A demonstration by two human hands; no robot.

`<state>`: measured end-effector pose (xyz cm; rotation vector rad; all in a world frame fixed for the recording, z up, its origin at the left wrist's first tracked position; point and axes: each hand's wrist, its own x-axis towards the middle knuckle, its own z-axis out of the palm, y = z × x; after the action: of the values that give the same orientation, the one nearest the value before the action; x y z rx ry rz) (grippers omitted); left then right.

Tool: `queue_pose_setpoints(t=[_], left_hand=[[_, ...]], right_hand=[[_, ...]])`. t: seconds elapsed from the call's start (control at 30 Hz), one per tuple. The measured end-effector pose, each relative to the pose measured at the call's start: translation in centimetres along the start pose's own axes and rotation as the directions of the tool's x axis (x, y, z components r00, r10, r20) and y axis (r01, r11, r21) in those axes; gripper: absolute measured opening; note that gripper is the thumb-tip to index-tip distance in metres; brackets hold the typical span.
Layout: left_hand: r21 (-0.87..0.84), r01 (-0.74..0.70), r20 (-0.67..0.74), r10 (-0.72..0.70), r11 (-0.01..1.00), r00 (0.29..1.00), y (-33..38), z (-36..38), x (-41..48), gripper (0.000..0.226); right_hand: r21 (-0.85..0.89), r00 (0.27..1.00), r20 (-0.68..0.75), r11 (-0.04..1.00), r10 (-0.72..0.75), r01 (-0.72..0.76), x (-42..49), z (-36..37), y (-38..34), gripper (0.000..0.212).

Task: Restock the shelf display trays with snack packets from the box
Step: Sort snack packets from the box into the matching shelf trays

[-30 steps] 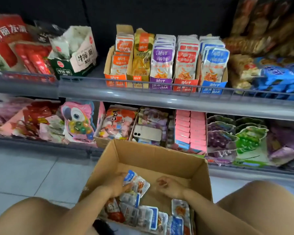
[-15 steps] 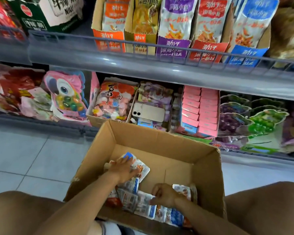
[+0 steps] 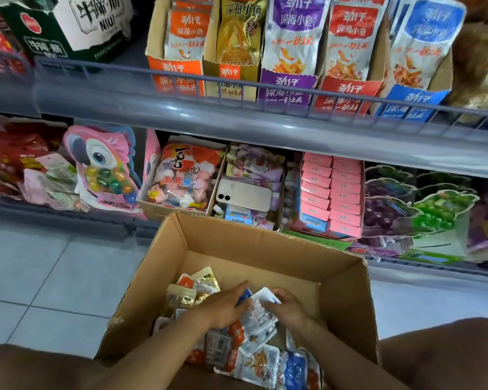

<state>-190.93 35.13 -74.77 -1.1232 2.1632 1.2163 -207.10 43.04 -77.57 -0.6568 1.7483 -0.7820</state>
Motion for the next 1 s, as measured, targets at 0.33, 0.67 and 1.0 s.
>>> queue_pose_setpoints(t=[0.33, 0.67, 1.0], left_hand=[[-0.004, 0.037, -0.085, -0.038, 0.999, 0.996, -0.9, -0.5, 0.1, 0.060], [-0.443, -0.102, -0.197, 0.015, 0.891, 0.980, 0.2, -2.2, -1.8, 0.085], [-0.958, 0.093, 0.159, 0.235, 0.271, 0.959, 8.1, -9.6, -10.9, 0.033]], right_hand=[[-0.096, 0.986, 0.142, 0.993, 0.088, -0.075, -0.1, 2.0, 1.5, 0.037], [-0.103, 0.987, 0.136, 0.989, -0.092, 0.106, -3.3, -1.4, -4.5, 0.021], [0.257, 0.925, 0.170, 0.922, -0.339, 0.290, -9.6, -6.9, -16.2, 0.020]])
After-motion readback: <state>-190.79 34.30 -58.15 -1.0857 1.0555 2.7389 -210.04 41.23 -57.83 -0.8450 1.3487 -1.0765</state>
